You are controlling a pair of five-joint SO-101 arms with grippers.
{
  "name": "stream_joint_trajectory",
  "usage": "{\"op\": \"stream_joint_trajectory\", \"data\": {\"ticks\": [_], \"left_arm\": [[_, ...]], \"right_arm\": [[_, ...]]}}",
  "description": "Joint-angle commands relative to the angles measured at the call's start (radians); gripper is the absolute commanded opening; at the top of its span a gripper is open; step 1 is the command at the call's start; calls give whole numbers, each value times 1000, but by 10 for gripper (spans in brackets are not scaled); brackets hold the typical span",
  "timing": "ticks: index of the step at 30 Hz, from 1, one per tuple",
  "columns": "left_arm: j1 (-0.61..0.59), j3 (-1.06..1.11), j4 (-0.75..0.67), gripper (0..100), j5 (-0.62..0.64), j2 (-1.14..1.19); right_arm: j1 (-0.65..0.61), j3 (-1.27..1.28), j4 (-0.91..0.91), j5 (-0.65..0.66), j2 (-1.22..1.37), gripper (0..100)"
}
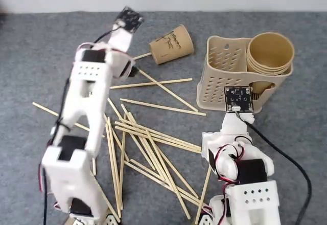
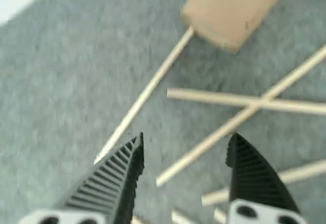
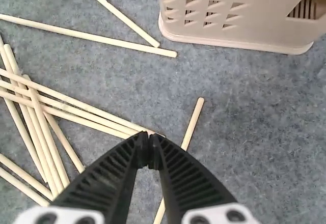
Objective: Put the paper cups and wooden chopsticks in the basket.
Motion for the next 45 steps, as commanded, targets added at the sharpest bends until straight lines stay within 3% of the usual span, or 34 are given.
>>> {"op": "stream_joint_trajectory", "data": {"ticks": [1, 20, 27, 32, 39, 45], "left_arm": [[29, -231, -20, 258, -6, 84], [101, -924, -18, 257, 35, 617], [84, -987, -11, 257, 29, 724], [38, -989, 115, 254, -109, 735], [-41, -998, 167, 254, -112, 733], [9, -1182, 293, 258, -106, 736]], "right_arm": [[8, -3, -19, -11, -18, 8], [7, 54, -71, -11, -18, 8], [7, 54, -74, -11, -18, 8], [7, 51, -74, -11, -18, 8], [7, 51, -74, -11, -18, 8], [7, 51, -74, -11, -18, 8]]}}
